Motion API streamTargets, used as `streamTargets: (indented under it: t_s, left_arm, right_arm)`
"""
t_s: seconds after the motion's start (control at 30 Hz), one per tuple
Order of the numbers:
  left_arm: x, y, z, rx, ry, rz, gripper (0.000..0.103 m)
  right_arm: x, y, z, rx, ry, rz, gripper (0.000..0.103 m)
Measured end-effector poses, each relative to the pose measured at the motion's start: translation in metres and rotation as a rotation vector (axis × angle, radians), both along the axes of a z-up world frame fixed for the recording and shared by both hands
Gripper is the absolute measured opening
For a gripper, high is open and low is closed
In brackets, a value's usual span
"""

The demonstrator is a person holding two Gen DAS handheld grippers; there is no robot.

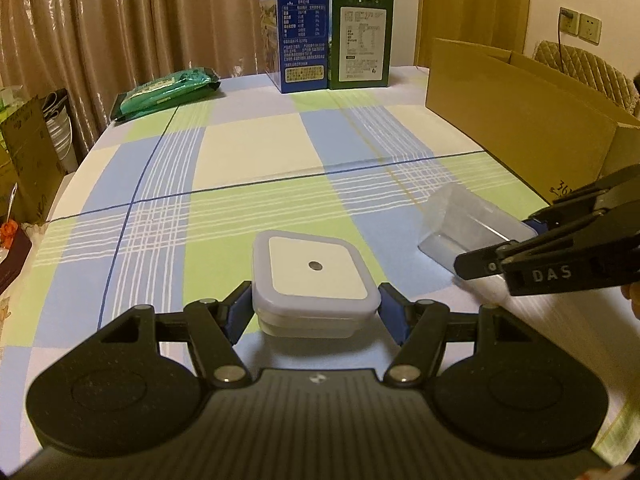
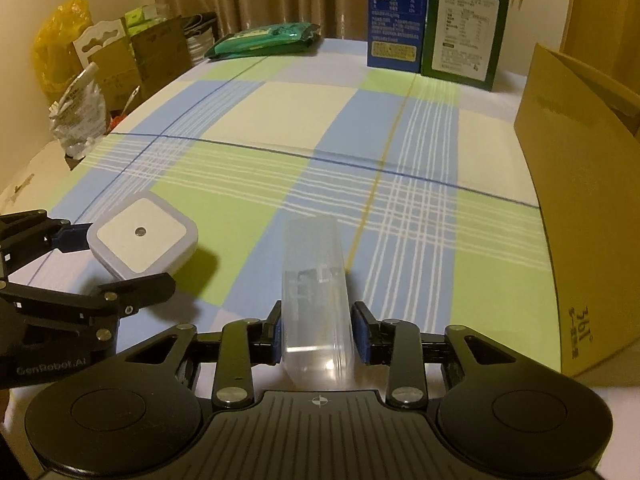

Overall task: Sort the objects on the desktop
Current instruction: 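Lift the plastic case and night-light off the table with both tools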

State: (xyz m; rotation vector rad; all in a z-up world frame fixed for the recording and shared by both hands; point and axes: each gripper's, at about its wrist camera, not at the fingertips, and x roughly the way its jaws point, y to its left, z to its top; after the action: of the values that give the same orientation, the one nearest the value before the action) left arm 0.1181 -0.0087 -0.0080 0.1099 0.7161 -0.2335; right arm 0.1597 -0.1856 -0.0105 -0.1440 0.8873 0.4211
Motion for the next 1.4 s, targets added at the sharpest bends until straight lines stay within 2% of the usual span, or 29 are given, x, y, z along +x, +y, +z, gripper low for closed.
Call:
streamTargets:
  t_s: [0.17,0.2,0.37,0.67,0.9,1.0,1.07,1.4]
  left_arm:
    - [0.002,-0.003,-0.002,0.007,-0.022,-0.002,0.062]
    - [0.003,-0.004,-0.002,0.012,-0.026,-0.004,0.062]
    - [0.004,-0.012,-0.004,0.052,-0.045,-0.012,0.062]
    - [0.002,-0.015,0.000,0.062,-0.061,-0.023,0.062]
    - [0.002,-0.018,-0.003,0.077,-0.038,-0.034,0.062]
    - [0.001,-0.022,-0.005,0.115,-0.051,-0.048,0.062]
    - [0.001,-0.025,-0.007,0.143,-0.058,-0.055,0.068]
    - [0.009,-0.038,-0.017,0.218,-0.083,-0.089,0.069]
  right_arm:
    - [0.002,0.004,0.002,-0.026,-0.013,-0.001,0.031]
    - [0.002,0.004,0.002,-0.027,-0.010,-0.003,0.028]
    - [0.003,0.004,0.002,-0.034,-0.008,-0.004,0.028]
    - [0.004,-0.001,0.011,0.006,-0.019,-0.025,0.028]
    - [0.003,-0.001,0.010,0.007,-0.004,-0.030,0.028]
    - [0.003,0.000,0.010,0.007,-0.002,-0.027,0.028]
    - [0.003,0.002,0.009,0.005,-0.002,-0.024,0.028]
    - [0.005,0.001,0.008,0.011,0.004,-0.032,0.028]
